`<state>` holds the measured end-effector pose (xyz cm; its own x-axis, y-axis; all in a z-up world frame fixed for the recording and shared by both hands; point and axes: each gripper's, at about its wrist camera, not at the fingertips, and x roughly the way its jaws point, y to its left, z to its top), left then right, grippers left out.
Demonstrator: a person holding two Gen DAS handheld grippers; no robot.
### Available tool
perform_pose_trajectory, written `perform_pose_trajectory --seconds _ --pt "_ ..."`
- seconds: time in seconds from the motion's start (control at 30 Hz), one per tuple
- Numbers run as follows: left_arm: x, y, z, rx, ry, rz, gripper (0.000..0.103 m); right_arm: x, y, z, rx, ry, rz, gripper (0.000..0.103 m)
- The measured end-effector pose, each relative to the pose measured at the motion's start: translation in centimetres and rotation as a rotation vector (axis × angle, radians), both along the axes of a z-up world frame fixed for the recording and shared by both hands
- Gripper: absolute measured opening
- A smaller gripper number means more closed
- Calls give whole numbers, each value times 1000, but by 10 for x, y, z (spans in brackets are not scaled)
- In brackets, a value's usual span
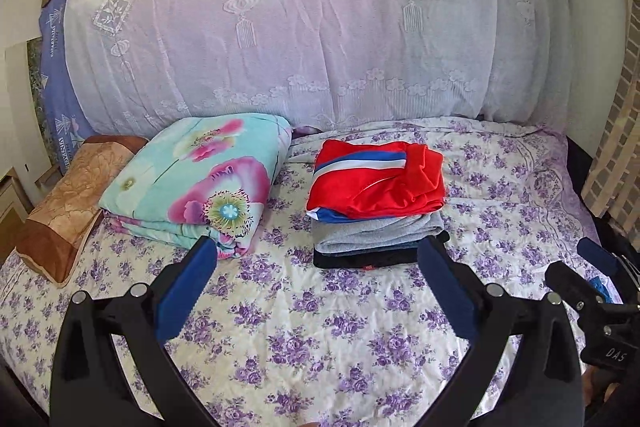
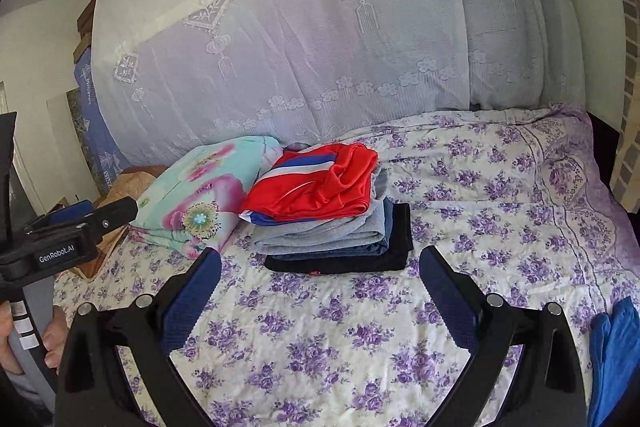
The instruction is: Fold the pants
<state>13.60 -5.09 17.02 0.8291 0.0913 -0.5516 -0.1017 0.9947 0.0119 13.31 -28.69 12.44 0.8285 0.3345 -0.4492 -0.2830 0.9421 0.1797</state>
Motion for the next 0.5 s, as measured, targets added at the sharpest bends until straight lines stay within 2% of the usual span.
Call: perform_pose_trajectory --seconds 0.2,0.33,0.43,0.5 --pt "-33 -1 6 22 -11 15 98 -31 0 13 25 -74 -18 99" --pt "-59 -1 6 2 -36 8 98 -41 4 6 38 -53 -19 99" --pt "-75 3 -1 -62 -17 6 98 -37 19 -5 -72 34 -31 99" --pt "-76 2 -3 -72 12 -21 98 -39 28 -2 -126 29 -28 99"
